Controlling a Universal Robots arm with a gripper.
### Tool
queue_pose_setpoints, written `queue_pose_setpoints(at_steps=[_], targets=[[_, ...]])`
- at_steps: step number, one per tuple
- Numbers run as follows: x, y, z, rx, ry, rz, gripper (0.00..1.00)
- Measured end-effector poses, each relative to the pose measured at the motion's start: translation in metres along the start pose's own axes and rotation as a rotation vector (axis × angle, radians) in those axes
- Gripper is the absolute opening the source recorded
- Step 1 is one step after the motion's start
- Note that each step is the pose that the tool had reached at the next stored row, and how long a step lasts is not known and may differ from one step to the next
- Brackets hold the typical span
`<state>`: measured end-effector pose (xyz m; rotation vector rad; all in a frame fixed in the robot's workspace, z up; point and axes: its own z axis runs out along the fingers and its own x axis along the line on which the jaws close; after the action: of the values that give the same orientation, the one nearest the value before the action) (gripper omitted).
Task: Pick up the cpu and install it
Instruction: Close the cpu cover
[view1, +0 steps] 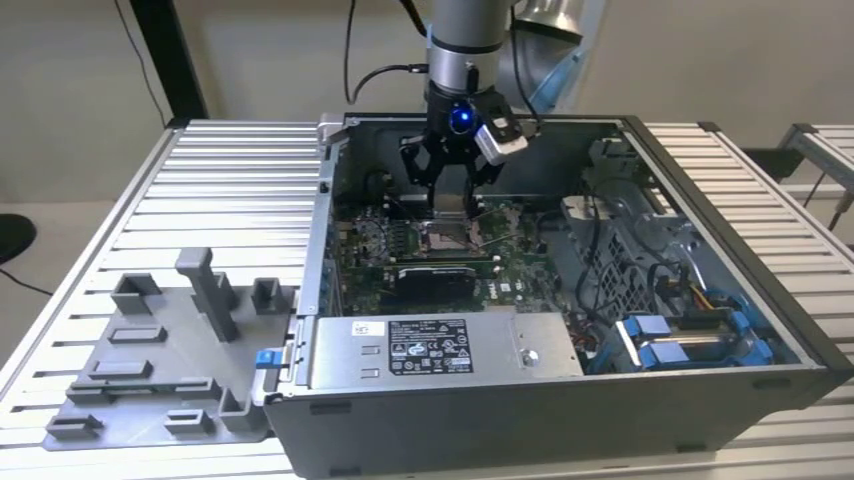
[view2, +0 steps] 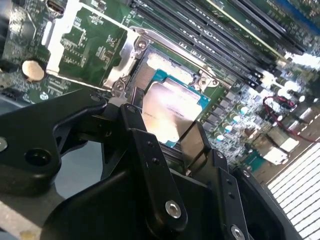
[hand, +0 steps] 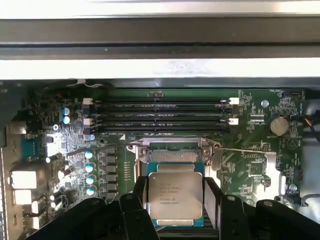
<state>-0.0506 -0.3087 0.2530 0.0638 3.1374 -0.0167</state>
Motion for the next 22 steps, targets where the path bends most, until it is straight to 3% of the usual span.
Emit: queue_pose_setpoints(at_steps=[22], targets=[[0.0,0.0,0.0001,0.0013,0.0038,0.371,0.0]])
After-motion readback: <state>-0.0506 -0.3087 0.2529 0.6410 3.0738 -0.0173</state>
